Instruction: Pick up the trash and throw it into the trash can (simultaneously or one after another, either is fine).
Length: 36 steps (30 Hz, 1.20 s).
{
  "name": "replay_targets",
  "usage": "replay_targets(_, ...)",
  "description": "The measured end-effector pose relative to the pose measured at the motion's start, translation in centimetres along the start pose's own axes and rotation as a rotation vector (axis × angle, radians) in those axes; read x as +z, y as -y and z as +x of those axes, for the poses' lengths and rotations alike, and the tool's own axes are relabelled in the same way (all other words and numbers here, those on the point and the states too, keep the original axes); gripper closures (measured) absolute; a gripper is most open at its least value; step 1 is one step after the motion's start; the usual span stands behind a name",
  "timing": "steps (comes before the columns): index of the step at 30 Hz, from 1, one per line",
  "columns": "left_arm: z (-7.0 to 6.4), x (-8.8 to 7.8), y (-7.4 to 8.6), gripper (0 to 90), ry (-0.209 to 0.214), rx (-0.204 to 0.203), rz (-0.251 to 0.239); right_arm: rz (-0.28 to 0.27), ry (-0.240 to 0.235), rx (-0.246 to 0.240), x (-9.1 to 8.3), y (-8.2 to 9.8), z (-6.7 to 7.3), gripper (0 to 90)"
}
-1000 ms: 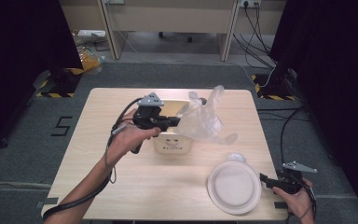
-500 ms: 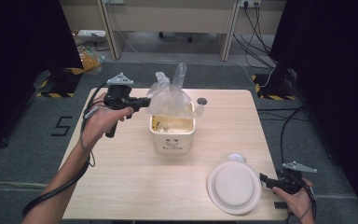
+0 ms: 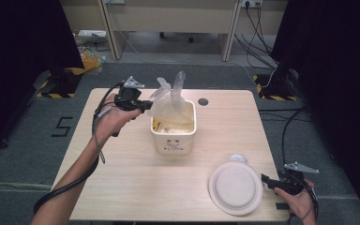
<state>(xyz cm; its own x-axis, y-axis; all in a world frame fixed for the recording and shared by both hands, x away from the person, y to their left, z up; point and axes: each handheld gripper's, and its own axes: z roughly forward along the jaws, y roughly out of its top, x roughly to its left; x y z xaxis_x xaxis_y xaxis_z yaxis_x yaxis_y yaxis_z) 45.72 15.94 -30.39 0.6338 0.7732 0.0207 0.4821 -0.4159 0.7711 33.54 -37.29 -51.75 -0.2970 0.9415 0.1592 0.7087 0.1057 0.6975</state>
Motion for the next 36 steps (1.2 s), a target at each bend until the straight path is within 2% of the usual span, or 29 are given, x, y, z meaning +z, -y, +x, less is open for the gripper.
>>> replay_targets(2, -0.6, 1.0, -0.1, 89.2, -0.023, 0.034, 0.021, 0.0, 0.0, 0.0, 0.0, 0.0, 0.0, 21.6)
replay_targets(3, -0.7, 1.4, -0.2, 89.2, -0.017, 0.045, 0.038, 0.0, -0.002, 0.002, 0.0, 0.0, 0.0, 21.6)
replay_targets(4, -1.0, 2.3, -0.1, 89.2, -0.006, 0.042, 0.051, 0.0, -0.001, -0.001, 0.0, 0.0, 0.0, 21.6)
replay_targets(5, -1.0, 2.3, -0.1, 89.2, -0.006, 0.042, 0.051, 0.0, -0.001, -0.001, 0.0, 0.0, 0.0, 21.6)
replay_targets(6, -1.5, 3.5, 0.0, 89.2, 0.014, 0.042, 0.079, 0.001, 0.0, 0.001, 0.0, 0.0, 0.0, 21.6)
replay_targets(8, -1.6, 3.9, 0.0, 89.2, 0.023, 0.042, 0.088, 0.002, -0.001, 0.003, 0.0, 0.0, 0.0, 21.6)
replay_targets(11, -2.0, 6.0, 0.5, 89.0, 0.055, 0.025, 0.121, 0.001, 0.0, -0.001, 0.0, 0.0, 0.0, 21.6)
replay_targets(17, -1.9, 7.6, 1.3, 87.5, 0.064, 0.012, 0.16, 0.002, -0.002, 0.006, 0.0, 0.0, 0.0, 21.5)
replay_targets(19, -1.6, 7.9, 1.7, 82.8, 0.063, -0.017, 0.167, 0.002, -0.003, 0.006, 0.0, 0.0, -0.1, 21.6)
replay_targets(20, -1.6, 7.9, 1.7, 77.8, 0.063, -0.017, 0.167, 0.002, -0.003, 0.006, 0.0, 0.0, -0.1, 21.6)
replay_targets(21, -1.3, 7.6, 1.9, 68.6, 0.071, -0.052, 0.166, 0.003, -0.003, 0.007, 0.0, 0.0, -0.1, 21.6)
replay_targets(24, -1.1, 6.9, 1.9, 56.0, 0.074, -0.074, 0.15, 0.002, -0.003, 0.006, 0.0, 0.0, -0.1, 21.5)
replay_targets(25, -1.1, 6.5, 1.9, 56.0, 0.079, -0.082, 0.141, 0.003, -0.003, 0.006, 0.0, 0.0, -0.1, 21.6)
replay_targets(26, -1.1, 5.8, 2.0, 45.2, 0.08, -0.09, 0.123, 0.003, -0.002, 0.007, 0.0, 0.0, 0.0, 21.5)
replay_targets(27, -1.1, 5.8, 2.0, 42.7, 0.08, -0.09, 0.123, 0.002, -0.001, 0.006, 0.0, 0.0, 0.0, 21.6)
replay_targets(28, -1.2, 5.1, 2.2, 39.6, 0.1, -0.093, 0.086, 0.001, -0.001, 0.001, 0.0, 0.0, 0.0, 21.6)
replay_targets(29, -1.2, 4.8, 2.4, 36.6, 0.116, -0.108, 0.076, 0.001, 0.0, -0.001, 0.0, 0.0, 0.0, 21.6)
replay_targets(33, -1.3, 3.8, 2.8, 31.2, 0.127, -0.122, 0.043, 0.004, -0.006, 0.01, 0.0, 0.0, -0.1, 21.6)
replay_targets(34, -1.5, 2.7, 2.9, 30.8, 0.134, -0.126, 0.004, 0.003, -0.005, 0.011, 0.0, 0.0, -0.1, 21.6)
replay_targets(36, -1.9, 1.3, 3.1, 30.5, 0.148, -0.134, -0.043, 0.002, -0.002, 0.009, 0.0, 0.0, -0.1, 21.7)
